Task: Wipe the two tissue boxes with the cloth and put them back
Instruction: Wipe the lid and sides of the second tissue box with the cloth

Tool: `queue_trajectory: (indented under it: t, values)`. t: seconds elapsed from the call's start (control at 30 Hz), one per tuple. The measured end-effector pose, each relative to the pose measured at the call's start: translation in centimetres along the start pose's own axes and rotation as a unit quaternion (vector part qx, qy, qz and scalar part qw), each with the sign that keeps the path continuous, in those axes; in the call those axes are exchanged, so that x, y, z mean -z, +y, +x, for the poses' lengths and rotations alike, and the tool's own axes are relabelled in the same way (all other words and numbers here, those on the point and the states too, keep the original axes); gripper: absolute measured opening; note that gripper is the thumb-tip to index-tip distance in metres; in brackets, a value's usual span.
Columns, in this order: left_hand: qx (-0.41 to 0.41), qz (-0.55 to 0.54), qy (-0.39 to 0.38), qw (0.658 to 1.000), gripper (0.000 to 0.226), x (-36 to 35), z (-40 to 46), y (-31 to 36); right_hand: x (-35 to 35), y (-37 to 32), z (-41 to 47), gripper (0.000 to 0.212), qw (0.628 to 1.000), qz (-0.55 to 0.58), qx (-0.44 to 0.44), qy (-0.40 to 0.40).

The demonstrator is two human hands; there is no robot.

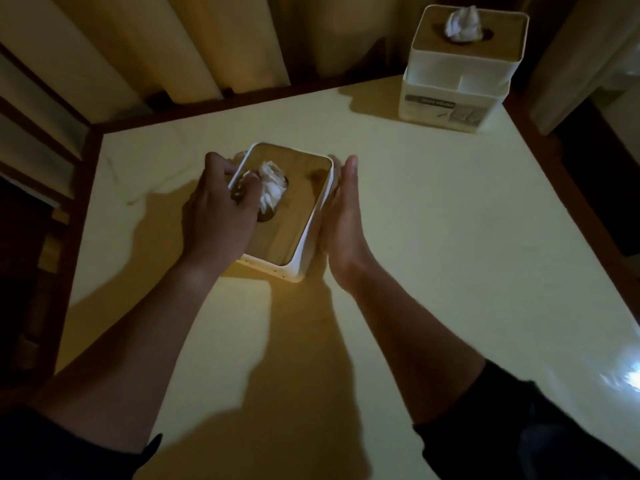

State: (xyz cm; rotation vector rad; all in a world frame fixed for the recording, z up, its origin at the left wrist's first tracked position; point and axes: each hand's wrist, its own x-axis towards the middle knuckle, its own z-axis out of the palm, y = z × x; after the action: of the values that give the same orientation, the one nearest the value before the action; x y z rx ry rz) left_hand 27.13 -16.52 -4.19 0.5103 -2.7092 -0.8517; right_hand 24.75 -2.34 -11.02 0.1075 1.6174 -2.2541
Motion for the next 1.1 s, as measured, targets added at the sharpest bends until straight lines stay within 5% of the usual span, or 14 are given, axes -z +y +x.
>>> queue_trajectory:
  t: [0.3, 0.43, 0.6, 0.73, 0.9, 1.1]
  values:
    - [0.010, 0.006, 0.001, 1.000, 0.028, 0.0, 0.0, 0.0, -4.4, -0.3, -7.3, 0.107, 0.991, -0.029, 0.129, 0.034]
    - [0.000, 0.006, 0.001, 1.000, 0.027, 0.1, -0.2, 0.1, -5.6, 2.3, -12.9, 0.104, 0.992, -0.044, 0.114, 0.010]
    - [-0.003, 0.005, 0.002, 1.000, 0.026, 0.1, -0.2, 0.1, -2.6, -0.3, -5.2, 0.115, 0.998, -0.023, 0.037, 0.049]
    - [-0.001, 0.004, 0.005, 1.000, 0.024, 0.0, -0.1, -0.2, -2.7, -3.8, -4.1, 0.093, 0.995, -0.024, 0.094, 0.021]
    - [0.008, -0.011, -0.007, 1.000, 0.022, 0.2, -0.1, -0.1, -4.8, 0.0, -12.2, 0.103, 0.968, -0.198, 0.155, -0.012]
    - [0.002, -0.003, -0.005, 1.000, 0.025, 0.2, -0.2, 0.0, -4.4, -0.5, -9.2, 0.103, 0.974, -0.171, 0.147, 0.022]
